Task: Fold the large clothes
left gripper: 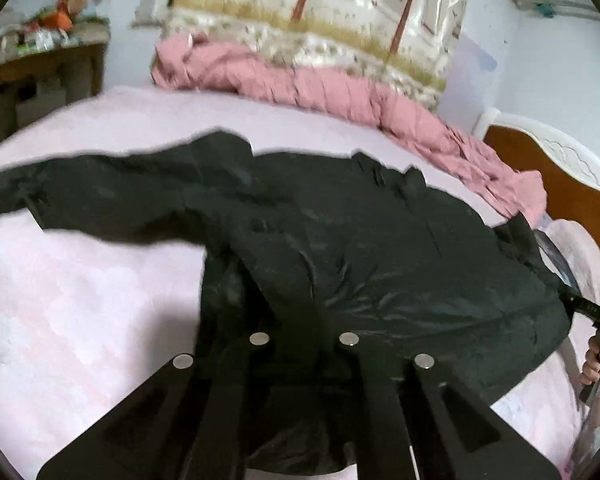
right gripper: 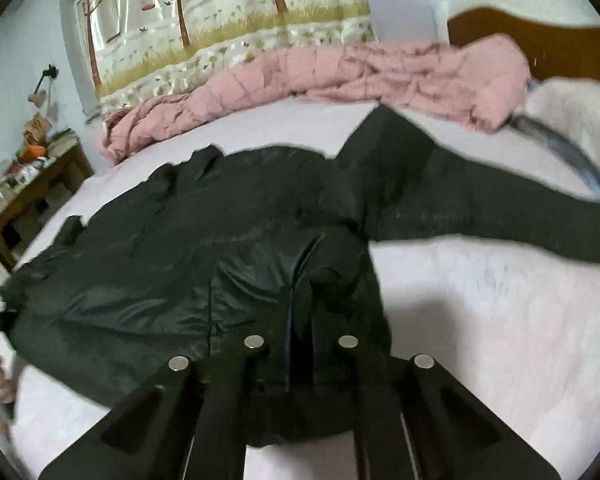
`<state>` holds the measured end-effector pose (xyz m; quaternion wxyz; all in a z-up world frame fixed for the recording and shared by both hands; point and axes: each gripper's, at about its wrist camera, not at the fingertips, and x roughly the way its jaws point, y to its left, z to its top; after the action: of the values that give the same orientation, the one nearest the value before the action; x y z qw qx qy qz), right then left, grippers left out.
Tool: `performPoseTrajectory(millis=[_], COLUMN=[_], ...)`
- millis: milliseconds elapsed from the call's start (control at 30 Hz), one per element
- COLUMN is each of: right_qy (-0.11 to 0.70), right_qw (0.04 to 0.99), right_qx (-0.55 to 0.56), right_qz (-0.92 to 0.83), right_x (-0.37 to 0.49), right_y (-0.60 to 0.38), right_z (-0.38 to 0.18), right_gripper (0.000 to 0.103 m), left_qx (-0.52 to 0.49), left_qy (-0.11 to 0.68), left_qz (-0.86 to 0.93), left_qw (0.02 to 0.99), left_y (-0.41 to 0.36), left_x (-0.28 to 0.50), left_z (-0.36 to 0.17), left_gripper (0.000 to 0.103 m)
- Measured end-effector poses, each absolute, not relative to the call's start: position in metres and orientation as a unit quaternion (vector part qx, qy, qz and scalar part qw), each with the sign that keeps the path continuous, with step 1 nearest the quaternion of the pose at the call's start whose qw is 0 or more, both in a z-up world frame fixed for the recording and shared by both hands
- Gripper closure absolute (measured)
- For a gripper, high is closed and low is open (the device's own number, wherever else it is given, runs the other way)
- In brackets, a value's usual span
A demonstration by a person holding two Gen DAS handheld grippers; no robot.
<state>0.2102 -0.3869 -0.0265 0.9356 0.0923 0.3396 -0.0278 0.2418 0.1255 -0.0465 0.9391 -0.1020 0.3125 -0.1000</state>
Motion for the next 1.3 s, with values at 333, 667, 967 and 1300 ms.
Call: performPoseTrajectory(millis=[333, 667, 967, 1300], right_qy=[0.388, 0.35, 0.298, 0.406], right_qw=[0.912, 0.927, 0.954, 0.914], right_qx=[0.112, 0.082, 0.031, -0.012], right_qz=[-0.076, -0.103, 0.03, 0.013], right_x=[0.249, 0.229, 0.187, 0.22], right_y=[-0.389, -0.38, -0.311, -0.262], right_z=[-0.068, -0.048, 0.016, -0.052], right_gripper=[0.097, 0.085, 0.015, 0.015], left_qx=[0.071, 0.061, 0.034, 0.039], left_qy=[0.365, 0.287, 0.262, 0.373], left_qz=[-0.007, 0.032, -0.067, -0.092], left_qw=[0.928, 0.955, 0.962, 0.922], left_y=[0.075, 0.085, 0.031, -0.026], left_x=[0.28, 0.252, 0.21, 0.25], left_z=[-0.078, -0.05, 0.005, -0.066], left_gripper=[0.097, 0.029, 0.005, 0.004])
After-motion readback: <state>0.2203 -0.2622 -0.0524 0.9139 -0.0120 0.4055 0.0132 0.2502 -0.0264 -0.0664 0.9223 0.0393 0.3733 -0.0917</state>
